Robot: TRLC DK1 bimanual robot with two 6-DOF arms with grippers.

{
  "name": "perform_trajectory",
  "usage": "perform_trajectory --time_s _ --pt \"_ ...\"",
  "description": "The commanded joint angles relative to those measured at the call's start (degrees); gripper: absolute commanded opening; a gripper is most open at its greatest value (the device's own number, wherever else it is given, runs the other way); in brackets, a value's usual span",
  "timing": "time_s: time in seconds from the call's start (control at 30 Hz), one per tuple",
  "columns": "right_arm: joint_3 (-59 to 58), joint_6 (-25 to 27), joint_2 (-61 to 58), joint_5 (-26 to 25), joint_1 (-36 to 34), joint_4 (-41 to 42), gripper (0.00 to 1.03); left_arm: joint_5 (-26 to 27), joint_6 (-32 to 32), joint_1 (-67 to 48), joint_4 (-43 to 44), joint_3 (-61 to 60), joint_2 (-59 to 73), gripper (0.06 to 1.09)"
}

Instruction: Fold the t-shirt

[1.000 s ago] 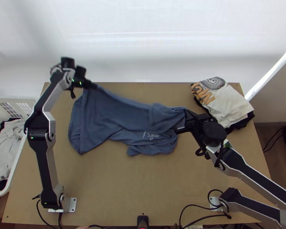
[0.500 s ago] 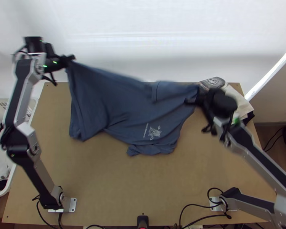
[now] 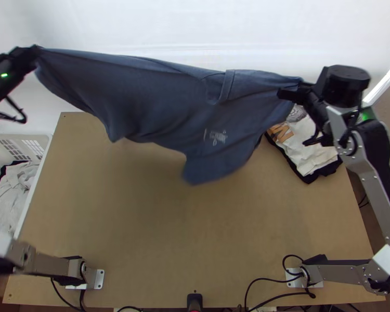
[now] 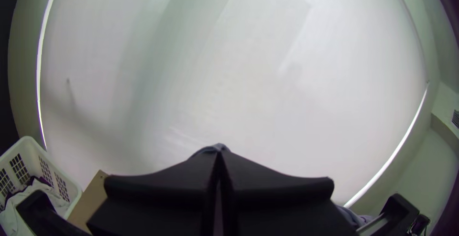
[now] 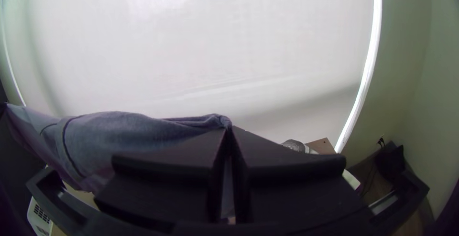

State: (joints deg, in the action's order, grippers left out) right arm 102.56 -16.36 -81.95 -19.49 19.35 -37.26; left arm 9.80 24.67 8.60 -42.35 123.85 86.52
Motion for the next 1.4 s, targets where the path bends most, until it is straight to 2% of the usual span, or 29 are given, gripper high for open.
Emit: perform_trajectory --time_s 0.0,0.27,0.5,0.57,0.8,0.93,1.1,1.2,1.37 --pt "2.9 -1.7 3.8 -1.3 -1.2 -0.7 0.03 -1.6 1.1 -0.4 1.3 -0.7 -6.5 0.09" --pt "4.0 -0.2 15.7 -1.3 -1.1 6.4 0.03 -2.0 1.0 -0.8 1.5 -3.5 -17.9 0.09" --pt "3.0 2.9 29.2 -1.3 0.2 5.9 0.03 -2.2 2.4 0.0 3.9 -14.2 -30.7 0.09" --pt "3.1 3.2 33.1 -1.3 0.9 2.6 0.03 -2.2 4.8 0.4 5.1 -18.0 -35.0 0.09" --pt "1.8 1.4 40.6 -0.9 1.8 -13.5 0.03 -1.7 5.2 0.7 1.9 -33.5 -49.3 0.09" --pt "-7.9 0.1 44.3 -0.9 2.2 -14.7 0.03 -1.0 5.2 0.7 -0.6 -42.7 -54.9 0.09" --pt "-22.8 -6.0 47.1 -0.4 2.7 -14.5 0.03 -0.4 5.2 1.4 -1.9 -53.3 -58.0 0.09" --pt "-33.6 -7.5 47.6 1.2 3.3 -9.1 0.03 -0.4 4.4 1.3 -1.3 -60.7 -58.2 0.09" --pt "-43.1 -7.8 42.8 2.4 4.2 2.6 0.03 -0.3 3.5 1.3 8.2 -72.1 -54.4 0.09"
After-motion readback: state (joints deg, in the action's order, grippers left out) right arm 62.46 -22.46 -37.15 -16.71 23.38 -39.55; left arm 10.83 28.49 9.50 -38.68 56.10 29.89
